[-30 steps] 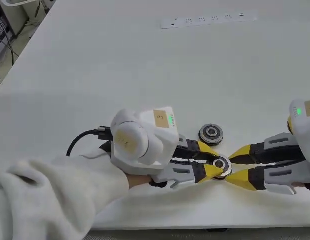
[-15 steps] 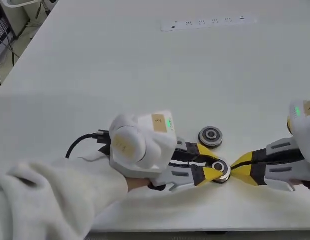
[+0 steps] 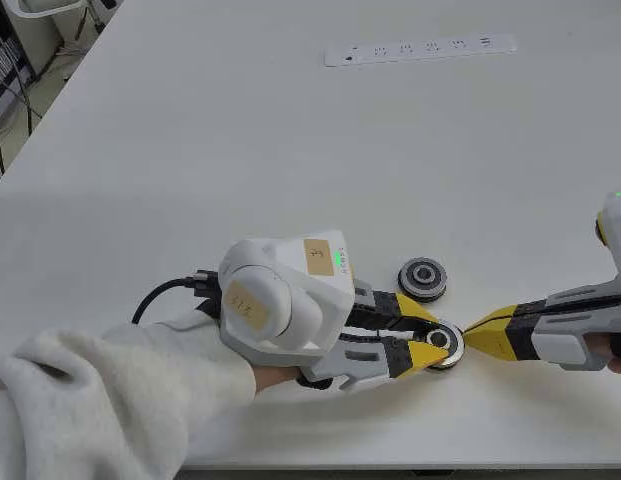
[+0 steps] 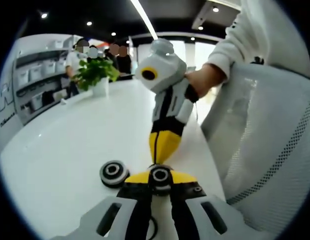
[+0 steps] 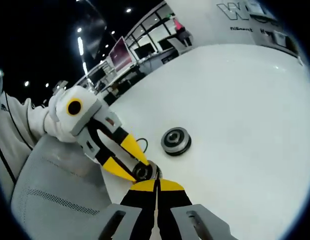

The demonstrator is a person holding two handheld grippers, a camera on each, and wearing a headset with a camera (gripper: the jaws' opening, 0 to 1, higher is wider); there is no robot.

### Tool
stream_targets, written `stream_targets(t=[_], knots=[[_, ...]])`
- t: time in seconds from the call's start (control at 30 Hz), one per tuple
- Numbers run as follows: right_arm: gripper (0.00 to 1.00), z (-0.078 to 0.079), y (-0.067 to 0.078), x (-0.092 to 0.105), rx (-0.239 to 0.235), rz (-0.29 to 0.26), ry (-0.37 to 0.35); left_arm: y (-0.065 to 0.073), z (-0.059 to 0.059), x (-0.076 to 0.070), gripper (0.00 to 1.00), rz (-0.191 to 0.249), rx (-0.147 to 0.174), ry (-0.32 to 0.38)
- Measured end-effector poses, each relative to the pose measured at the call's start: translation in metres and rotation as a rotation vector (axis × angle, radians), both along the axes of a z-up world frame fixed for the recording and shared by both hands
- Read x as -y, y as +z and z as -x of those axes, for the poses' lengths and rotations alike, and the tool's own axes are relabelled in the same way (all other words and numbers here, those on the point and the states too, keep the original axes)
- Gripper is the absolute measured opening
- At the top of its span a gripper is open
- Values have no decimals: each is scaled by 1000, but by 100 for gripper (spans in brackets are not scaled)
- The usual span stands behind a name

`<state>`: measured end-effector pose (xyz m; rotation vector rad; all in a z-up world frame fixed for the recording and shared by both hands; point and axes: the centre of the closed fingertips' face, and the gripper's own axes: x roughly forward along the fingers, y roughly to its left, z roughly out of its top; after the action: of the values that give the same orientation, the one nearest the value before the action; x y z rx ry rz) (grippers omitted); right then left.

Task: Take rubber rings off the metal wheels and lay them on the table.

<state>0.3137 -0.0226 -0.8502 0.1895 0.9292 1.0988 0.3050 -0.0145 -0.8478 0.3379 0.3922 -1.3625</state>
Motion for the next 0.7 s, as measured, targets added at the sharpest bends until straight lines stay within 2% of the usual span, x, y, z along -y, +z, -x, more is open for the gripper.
stream_targets(t=[0.03,0.07,0.1,0.13,0.3,0.4,0.7], knots=[[0,1,0,0,-13,-7,-5,0,0,0,14,0,1,1],[0,3,-3,3,-20,9,10,0,0,0,14,0,1,0],[0,2,-3,3,-10,4,2,0,0,0,14,1,1,0],[0,3,-2,1,-30,-15,-6,0,0,0,14,1,2,-1],[0,5,0,-1,-73,-37,-27,0,0,0,14,0,17,-8],[0,7,2,-4,-85,-52,-28,0,0,1,13,-6,29,-14],[0,9,3,-7,-101,-66,-21,0,0,1,13,-5,29,-18]])
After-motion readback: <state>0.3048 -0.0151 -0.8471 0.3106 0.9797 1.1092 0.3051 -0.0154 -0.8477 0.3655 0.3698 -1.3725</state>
